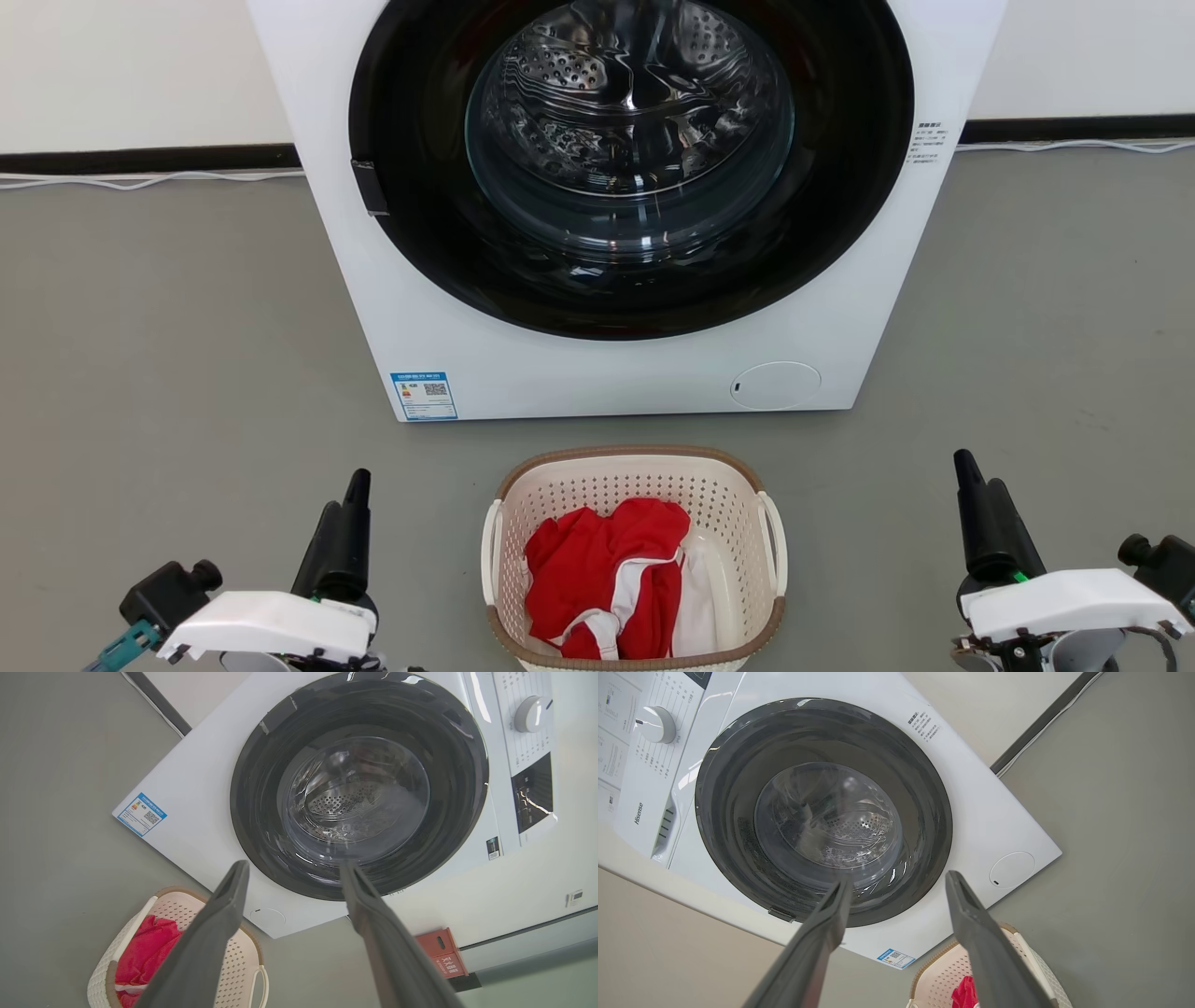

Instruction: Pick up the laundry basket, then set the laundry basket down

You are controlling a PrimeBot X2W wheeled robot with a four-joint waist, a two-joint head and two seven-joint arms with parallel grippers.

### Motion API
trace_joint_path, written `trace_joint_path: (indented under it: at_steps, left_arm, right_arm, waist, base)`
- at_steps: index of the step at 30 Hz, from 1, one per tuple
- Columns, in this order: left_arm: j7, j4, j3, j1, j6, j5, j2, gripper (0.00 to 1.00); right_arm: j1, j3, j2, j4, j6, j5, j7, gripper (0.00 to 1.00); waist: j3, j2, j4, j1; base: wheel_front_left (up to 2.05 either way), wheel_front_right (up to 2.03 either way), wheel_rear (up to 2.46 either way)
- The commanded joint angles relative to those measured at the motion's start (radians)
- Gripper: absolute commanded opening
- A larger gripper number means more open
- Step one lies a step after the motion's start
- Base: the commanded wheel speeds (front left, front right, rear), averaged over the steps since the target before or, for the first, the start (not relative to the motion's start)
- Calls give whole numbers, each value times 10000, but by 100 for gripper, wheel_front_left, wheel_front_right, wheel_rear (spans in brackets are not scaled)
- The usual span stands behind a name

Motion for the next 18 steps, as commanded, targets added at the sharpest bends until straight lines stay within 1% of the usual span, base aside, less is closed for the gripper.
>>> trace_joint_path:
  at_steps: [1,18]
  left_arm:
    - [-121,-328,46,-93,-38,470,94,100]
    - [-620,-165,-68,111,-49,2694,231,100]
  right_arm:
    - [-119,123,-166,-207,33,-489,-178,100]
    - [-60,234,-281,-45,44,-2804,-676,100]
  waist:
    - [-2,0,-3,-1]
    - [-45,0,-46,-1]
  base:
    - [0,0,0]
    - [0,0,0]
